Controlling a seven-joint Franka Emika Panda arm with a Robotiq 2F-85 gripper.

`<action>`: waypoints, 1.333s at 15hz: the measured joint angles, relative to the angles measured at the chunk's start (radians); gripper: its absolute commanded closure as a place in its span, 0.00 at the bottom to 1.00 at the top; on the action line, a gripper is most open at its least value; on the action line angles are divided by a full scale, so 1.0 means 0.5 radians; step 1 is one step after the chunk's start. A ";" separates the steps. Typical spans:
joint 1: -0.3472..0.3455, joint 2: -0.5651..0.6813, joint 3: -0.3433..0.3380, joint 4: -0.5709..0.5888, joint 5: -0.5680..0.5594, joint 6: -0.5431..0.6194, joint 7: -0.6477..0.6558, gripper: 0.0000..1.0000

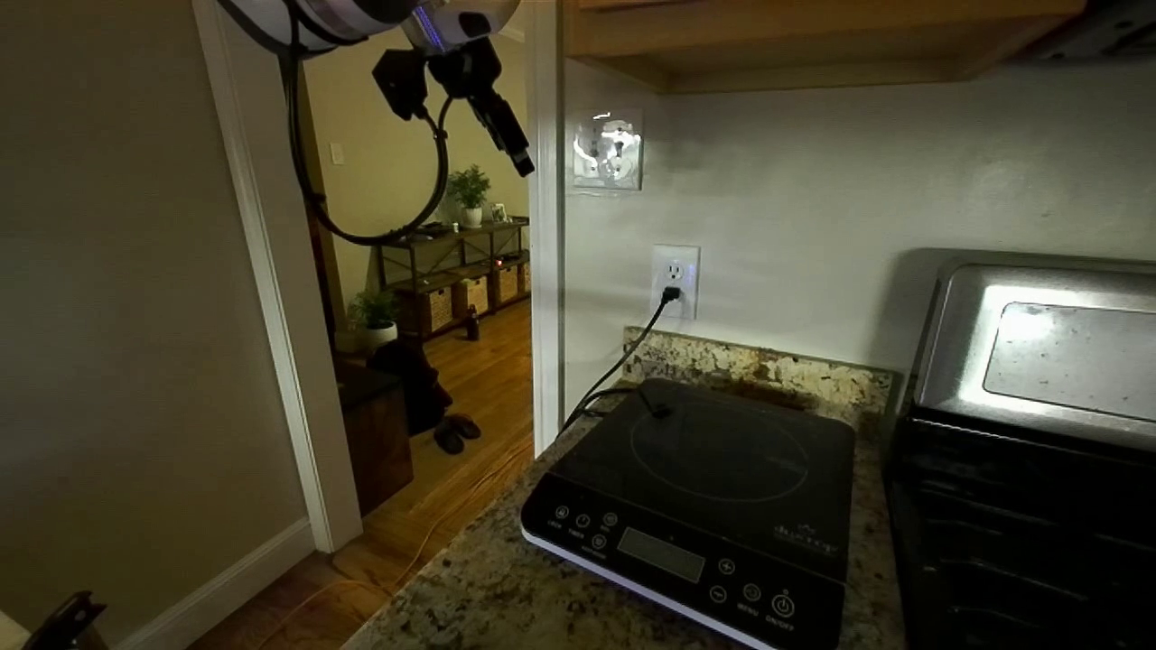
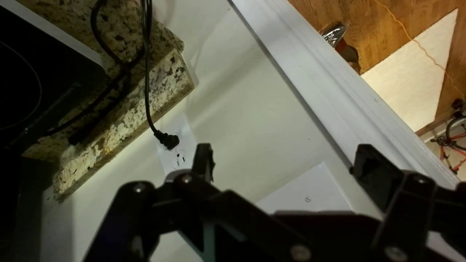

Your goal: Turn on the left light switch

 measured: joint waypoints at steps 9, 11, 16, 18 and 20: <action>-0.002 0.227 -0.045 0.170 0.154 0.175 0.184 0.00; -0.002 0.309 -0.054 0.237 0.191 0.240 0.184 0.00; -0.001 0.487 -0.053 0.395 0.345 0.409 0.166 0.00; -0.001 0.538 -0.042 0.438 0.430 0.482 0.129 0.00; 0.019 0.573 -0.044 0.469 0.554 0.542 0.043 0.00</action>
